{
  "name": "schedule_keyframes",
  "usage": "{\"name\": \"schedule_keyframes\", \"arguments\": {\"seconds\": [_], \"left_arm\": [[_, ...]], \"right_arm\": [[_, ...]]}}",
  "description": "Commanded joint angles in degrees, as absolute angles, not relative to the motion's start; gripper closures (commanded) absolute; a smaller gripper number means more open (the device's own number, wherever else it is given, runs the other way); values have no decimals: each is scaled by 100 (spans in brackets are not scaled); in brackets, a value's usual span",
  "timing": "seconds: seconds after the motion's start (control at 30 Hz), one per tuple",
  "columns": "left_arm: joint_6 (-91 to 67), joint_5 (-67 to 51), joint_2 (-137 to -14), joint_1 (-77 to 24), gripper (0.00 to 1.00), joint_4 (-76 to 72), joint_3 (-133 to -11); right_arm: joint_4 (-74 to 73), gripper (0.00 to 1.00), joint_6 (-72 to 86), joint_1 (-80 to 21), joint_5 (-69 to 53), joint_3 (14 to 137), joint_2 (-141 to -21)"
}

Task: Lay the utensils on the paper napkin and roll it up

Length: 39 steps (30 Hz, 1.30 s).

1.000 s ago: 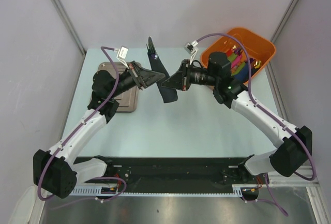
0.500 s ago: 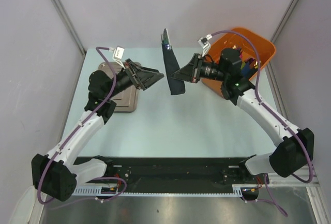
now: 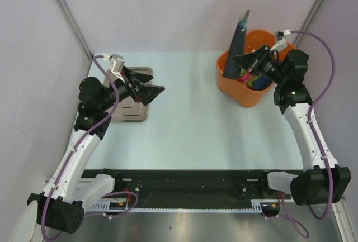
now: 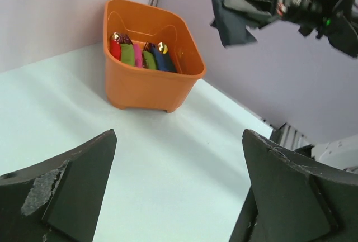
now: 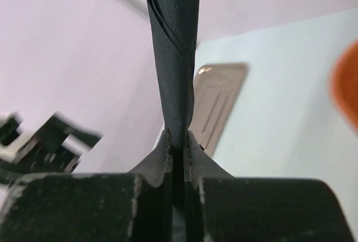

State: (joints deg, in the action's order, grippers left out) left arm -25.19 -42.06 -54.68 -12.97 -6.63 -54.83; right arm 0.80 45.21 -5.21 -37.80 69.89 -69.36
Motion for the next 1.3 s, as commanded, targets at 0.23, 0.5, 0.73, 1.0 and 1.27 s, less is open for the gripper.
{"name": "schedule_keyframes", "arguments": {"seconds": [0.23,0.5,0.73,1.0,1.27], "left_arm": [[-1582,-3633,-4992,-1195,0,-299,-5134],[-862,-2857,-5150,-1187,0,-562,-4852],[-317,-2751,-5888,-1125,0,-466,-5211],[-395,-3102,-6864,-826,0,-308,-5633],[-334,-3234,-7435,-580,0,-150,-5906]], "right_arm": [[-62,100,4306,492,-2901,7541,-8268],[588,100,4403,615,-2391,7673,-9421],[729,100,4456,615,-1916,8462,-10730],[782,100,4526,519,-1767,9772,-12189],[783,100,4605,334,-1530,10748,-13192]]}}
